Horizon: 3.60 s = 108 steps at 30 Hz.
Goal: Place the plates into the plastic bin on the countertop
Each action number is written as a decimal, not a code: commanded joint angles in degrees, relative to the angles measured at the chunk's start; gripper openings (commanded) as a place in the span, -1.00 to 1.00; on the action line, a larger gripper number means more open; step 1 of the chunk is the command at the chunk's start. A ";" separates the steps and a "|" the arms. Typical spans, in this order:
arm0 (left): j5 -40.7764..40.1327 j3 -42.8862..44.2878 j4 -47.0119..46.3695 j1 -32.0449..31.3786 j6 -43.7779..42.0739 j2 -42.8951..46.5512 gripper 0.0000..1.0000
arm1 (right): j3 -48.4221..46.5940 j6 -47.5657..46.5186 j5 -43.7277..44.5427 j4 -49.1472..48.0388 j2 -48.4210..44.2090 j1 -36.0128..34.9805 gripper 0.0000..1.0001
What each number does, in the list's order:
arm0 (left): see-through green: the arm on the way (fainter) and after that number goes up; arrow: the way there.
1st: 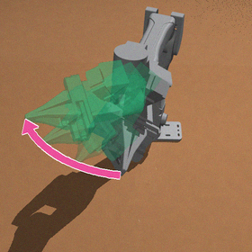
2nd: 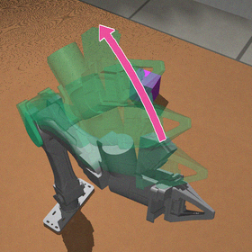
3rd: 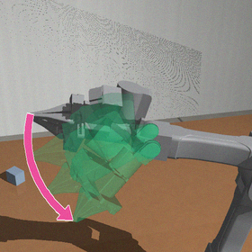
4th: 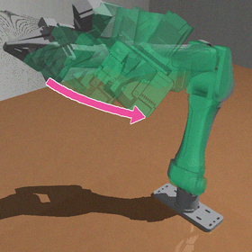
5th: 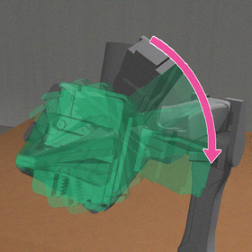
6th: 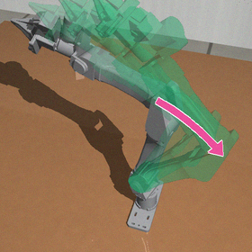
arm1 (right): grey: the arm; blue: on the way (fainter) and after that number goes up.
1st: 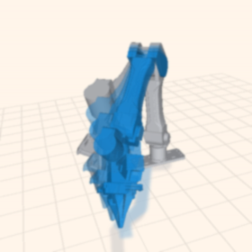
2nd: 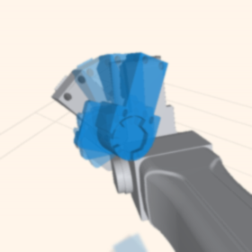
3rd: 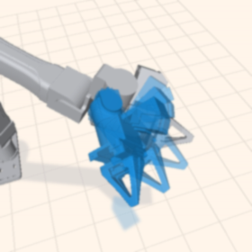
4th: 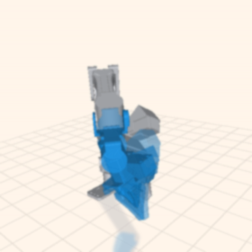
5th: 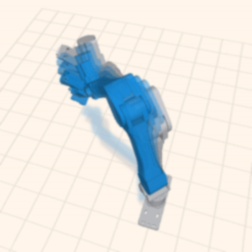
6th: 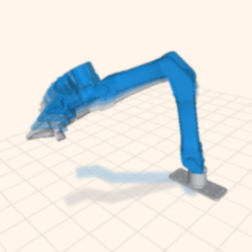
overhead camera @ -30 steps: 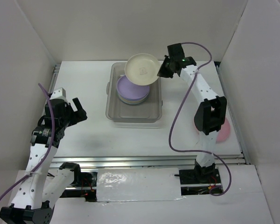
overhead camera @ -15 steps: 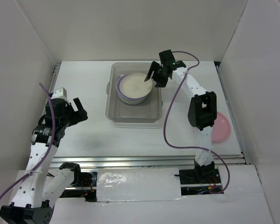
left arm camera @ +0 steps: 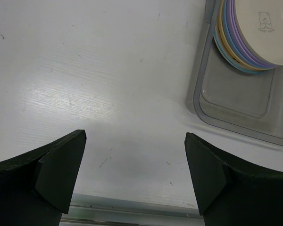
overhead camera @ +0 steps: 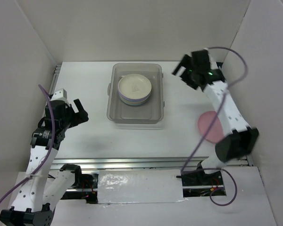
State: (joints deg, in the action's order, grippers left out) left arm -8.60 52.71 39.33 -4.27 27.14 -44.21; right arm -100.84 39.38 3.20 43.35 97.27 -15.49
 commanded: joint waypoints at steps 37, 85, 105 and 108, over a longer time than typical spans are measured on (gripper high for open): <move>0.08 -0.15 -1.72 -5.83 -1.12 -1.94 0.99 | 60.94 26.02 17.19 1.65 -34.55 35.43 1.00; -9.42 -0.15 -0.04 -5.75 3.45 7.46 0.99 | 29.49 12.40 3.67 -6.53 -27.08 9.97 -1.00; -5.20 -1.38 -2.33 -5.75 1.87 7.64 0.99 | -9.81 7.29 -6.02 -7.41 22.77 -5.78 -0.97; -4.76 -1.64 -2.59 -5.66 1.78 7.90 0.99 | -9.56 7.73 -6.36 -8.80 23.66 -5.70 -0.90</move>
State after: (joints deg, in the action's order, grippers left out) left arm -14.41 51.22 39.33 -9.89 28.91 -36.82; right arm -107.98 47.51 -1.69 38.04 120.51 -21.43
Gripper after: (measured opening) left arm 0.993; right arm 0.052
